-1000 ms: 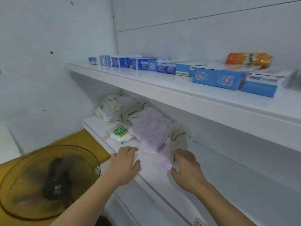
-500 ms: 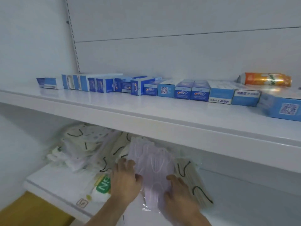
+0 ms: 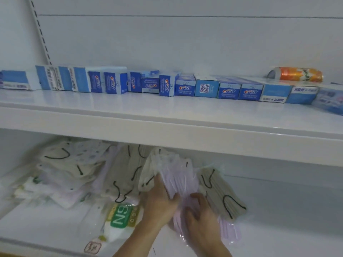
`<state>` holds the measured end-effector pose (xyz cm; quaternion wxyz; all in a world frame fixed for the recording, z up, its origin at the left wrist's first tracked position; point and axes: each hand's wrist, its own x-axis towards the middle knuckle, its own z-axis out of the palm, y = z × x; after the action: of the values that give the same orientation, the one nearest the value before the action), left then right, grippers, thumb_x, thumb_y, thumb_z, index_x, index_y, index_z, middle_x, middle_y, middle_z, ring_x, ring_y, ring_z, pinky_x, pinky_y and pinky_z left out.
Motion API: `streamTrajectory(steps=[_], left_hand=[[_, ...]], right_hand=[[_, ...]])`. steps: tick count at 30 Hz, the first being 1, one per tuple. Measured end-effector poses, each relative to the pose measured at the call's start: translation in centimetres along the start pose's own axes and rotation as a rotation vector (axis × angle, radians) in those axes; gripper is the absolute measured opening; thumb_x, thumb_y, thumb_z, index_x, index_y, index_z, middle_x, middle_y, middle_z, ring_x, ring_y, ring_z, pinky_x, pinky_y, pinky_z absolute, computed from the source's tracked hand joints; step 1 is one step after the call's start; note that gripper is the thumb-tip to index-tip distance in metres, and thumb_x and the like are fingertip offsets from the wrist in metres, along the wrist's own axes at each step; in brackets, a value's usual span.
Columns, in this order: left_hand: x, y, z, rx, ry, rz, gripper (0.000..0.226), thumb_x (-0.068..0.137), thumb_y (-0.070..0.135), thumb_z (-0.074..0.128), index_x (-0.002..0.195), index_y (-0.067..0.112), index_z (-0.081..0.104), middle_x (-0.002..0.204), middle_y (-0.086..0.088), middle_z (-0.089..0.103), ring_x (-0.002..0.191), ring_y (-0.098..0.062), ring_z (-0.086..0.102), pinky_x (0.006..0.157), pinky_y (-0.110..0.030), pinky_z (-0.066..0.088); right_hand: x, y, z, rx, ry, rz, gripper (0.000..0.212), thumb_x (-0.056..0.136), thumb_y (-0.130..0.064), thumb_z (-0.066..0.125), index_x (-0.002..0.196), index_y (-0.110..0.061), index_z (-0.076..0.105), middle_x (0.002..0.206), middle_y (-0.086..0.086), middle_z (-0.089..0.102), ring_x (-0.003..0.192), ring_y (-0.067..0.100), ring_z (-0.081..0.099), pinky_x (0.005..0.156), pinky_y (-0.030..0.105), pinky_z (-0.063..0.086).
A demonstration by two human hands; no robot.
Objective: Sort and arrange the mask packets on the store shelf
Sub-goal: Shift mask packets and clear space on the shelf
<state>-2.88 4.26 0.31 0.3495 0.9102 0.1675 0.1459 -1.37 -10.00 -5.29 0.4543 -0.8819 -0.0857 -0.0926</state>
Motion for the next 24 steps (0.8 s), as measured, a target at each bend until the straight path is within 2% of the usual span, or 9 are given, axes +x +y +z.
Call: streamTrajectory(steps=[2, 4, 7, 10, 13, 17, 19, 21, 24], left_hand=[[0.2, 0.0, 0.5, -0.051, -0.075, -0.052, 0.057, 0.085, 0.045, 0.069, 0.129, 0.018, 0.046, 0.100, 0.004, 0.067, 0.085, -0.015, 0.063, 0.071, -0.027, 0.046], [0.2, 0.0, 1.3, -0.115, -0.147, -0.050, 0.035, 0.082, 0.041, 0.071, 0.108, 0.020, 0.061, 0.095, 0.003, 0.069, 0.083, -0.012, 0.065, 0.071, -0.027, 0.053], [-0.5, 0.0, 2.1, -0.167, -0.143, 0.008, 0.006, 0.084, 0.026, 0.068, 0.087, 0.024, 0.063, 0.078, 0.005, 0.067, 0.068, -0.002, 0.062, 0.061, -0.023, 0.051], [-1.0, -1.0, 1.6, -0.283, -0.038, -0.034, 0.012, 0.086, 0.011, 0.067, 0.086, 0.022, 0.063, 0.076, 0.004, 0.068, 0.069, -0.004, 0.065, 0.061, -0.025, 0.056], [-0.7, -2.5, 0.6, -0.318, 0.010, -0.080, 0.012, 0.083, 0.009, 0.069, 0.084, 0.020, 0.064, 0.077, 0.002, 0.069, 0.071, -0.011, 0.068, 0.065, -0.037, 0.061], [0.1, -3.1, 0.5, -0.319, -0.069, -0.103, 0.010, 0.083, 0.008, 0.066, 0.086, 0.018, 0.064, 0.080, -0.002, 0.069, 0.077, -0.020, 0.068, 0.068, -0.038, 0.058], [0.1, -3.1, 0.8, -0.299, -0.055, -0.090, 0.009, 0.084, 0.010, 0.066, 0.085, 0.019, 0.064, 0.079, -0.001, 0.069, 0.074, -0.021, 0.067, 0.069, -0.041, 0.060], [-0.2, -2.6, 1.0, -0.348, -0.038, -0.104, 0.011, 0.087, 0.010, 0.065, 0.087, 0.021, 0.064, 0.079, -0.001, 0.068, 0.074, -0.022, 0.067, 0.066, -0.044, 0.060], [-1.0, -0.6, 1.8, -0.474, -0.082, -0.079, 0.017, 0.088, 0.010, 0.066, 0.099, 0.023, 0.065, 0.087, -0.001, 0.071, 0.080, -0.020, 0.068, 0.072, -0.041, 0.058]], right_hand=[[-0.5, 0.1, -0.1, 0.051, 0.032, -0.004, 0.036, 0.078, -0.025, 0.066, 0.109, -0.038, 0.055, 0.093, -0.012, 0.063, 0.076, 0.005, 0.062, 0.068, 0.027, 0.052], [-0.4, 0.2, -0.3, 0.088, 0.051, -0.009, 0.039, 0.081, -0.014, 0.071, 0.109, -0.035, 0.056, 0.094, -0.014, 0.063, 0.083, -0.001, 0.062, 0.066, 0.017, 0.048], [-0.4, 0.2, -0.3, 0.106, 0.037, -0.052, 0.035, 0.083, -0.019, 0.068, 0.112, -0.036, 0.057, 0.098, -0.014, 0.066, 0.087, 0.001, 0.064, 0.070, 0.020, 0.050], [-0.4, 0.4, -0.2, 0.135, 0.053, -0.050, 0.037, 0.086, -0.010, 0.062, 0.107, -0.040, 0.055, 0.092, -0.011, 0.066, 0.073, 0.010, 0.065, 0.059, 0.025, 0.050], [0.0, 0.9, -0.1, 0.154, 0.126, -0.043, 0.038, 0.092, -0.004, 0.057, 0.108, -0.039, 0.052, 0.093, -0.013, 0.064, 0.070, 0.012, 0.064, 0.060, 0.033, 0.054], [-0.2, 0.3, -0.1, 0.099, 0.174, -0.034, 0.033, 0.092, -0.003, 0.058, 0.109, -0.031, 0.057, 0.093, -0.011, 0.064, 0.077, 0.006, 0.062, 0.064, 0.014, 0.044], [-0.9, 0.1, -1.2, 0.056, 0.196, 0.036, 0.031, 0.090, -0.005, 0.060, 0.113, -0.025, 0.062, 0.097, -0.014, 0.065, 0.086, 0.006, 0.062, 0.072, 0.012, 0.043], [-1.7, 0.6, -2.7, -0.024, 0.208, 0.117, 0.030, 0.086, -0.011, 0.063, 0.114, -0.024, 0.065, 0.103, -0.012, 0.068, 0.097, 0.013, 0.064, 0.079, 0.020, 0.045], [-2.1, 2.3, -5.3, -0.489, 0.078, 0.113, 0.037, 0.079, -0.038, 0.061, 0.115, -0.033, 0.064, 0.116, -0.011, 0.066, 0.119, 0.023, 0.056, 0.097, 0.039, 0.045]])
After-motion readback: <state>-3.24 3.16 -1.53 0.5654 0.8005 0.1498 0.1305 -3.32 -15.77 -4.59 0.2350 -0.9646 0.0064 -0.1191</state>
